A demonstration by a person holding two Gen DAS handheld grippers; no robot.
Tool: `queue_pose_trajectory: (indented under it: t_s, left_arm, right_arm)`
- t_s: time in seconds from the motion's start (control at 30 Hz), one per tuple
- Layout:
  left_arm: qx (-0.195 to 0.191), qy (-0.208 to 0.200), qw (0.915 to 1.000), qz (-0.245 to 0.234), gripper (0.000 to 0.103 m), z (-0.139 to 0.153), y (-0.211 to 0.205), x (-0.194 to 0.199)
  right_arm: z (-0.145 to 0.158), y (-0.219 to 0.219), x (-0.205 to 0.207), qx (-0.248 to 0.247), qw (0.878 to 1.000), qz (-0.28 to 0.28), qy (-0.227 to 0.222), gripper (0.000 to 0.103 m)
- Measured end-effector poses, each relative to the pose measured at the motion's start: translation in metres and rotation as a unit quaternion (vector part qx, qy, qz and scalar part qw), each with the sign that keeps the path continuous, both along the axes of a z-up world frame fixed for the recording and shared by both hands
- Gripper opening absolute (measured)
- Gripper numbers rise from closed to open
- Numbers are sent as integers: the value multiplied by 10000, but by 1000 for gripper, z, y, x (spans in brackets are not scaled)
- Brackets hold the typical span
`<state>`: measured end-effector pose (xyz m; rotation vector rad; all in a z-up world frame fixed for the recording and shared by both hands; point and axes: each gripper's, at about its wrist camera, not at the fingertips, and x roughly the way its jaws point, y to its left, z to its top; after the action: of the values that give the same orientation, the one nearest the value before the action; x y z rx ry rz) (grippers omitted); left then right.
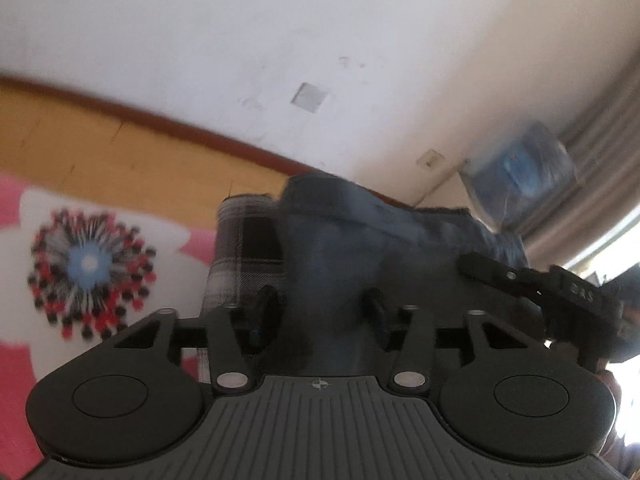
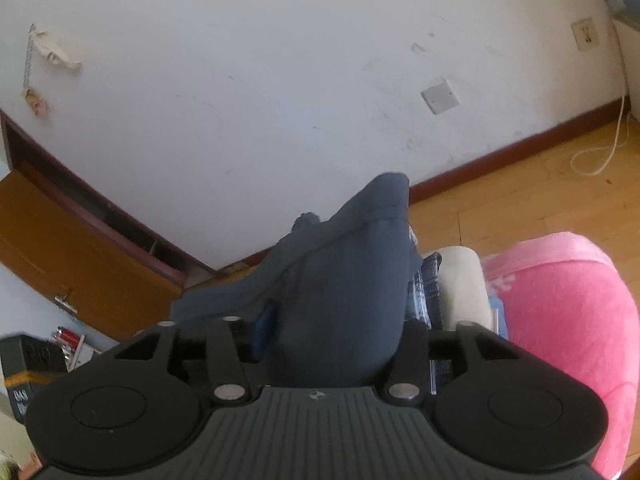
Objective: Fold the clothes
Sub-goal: 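Lift the folded trousers with both grippers and carry them toward the clothes stack, then lower the folded trousers onto the stack of folded clothes with both grippers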
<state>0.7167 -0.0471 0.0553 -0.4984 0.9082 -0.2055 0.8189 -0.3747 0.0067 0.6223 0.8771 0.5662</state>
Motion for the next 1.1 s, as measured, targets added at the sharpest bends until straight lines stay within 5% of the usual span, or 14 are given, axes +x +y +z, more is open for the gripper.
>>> queue_pose_trajectory:
  t_s: [0.23, 0.33, 0.47, 0.63, 0.7, 0.87, 1.1]
  left_arm:
    - [-497, 136, 9977, 431, 57, -5, 16, 0]
    - [-545, 104, 9975, 442, 55, -5, 12, 3]
    - [-577, -134, 9978, 309, 17, -5, 5, 6]
    - [-696, -474, 9960, 293, 12, 2, 10, 3]
    - [-664, -268, 9966, 416, 13, -5, 13, 7]
    - [-1031, 209, 9904, 894, 48, -23, 27, 9]
    - [-1372, 60, 9873, 804, 61, -4, 67, -34]
  right_arm:
    - [13, -23, 7, 33, 9992, -404, -37, 82]
    - [12, -35, 7, 125, 9984, -553, -33, 84]
    - [1, -55, 3, 434, 9966, -698, 47, 84]
    - [-1, -55, -3, 630, 9965, -541, -105, 76]
    - [0, -51, -6, 571, 9969, -501, -192, 76]
    - [-4, -63, -24, 236, 9959, -869, -124, 77]
    - [-14, -125, -97, 816, 9895, -1187, 73, 83]
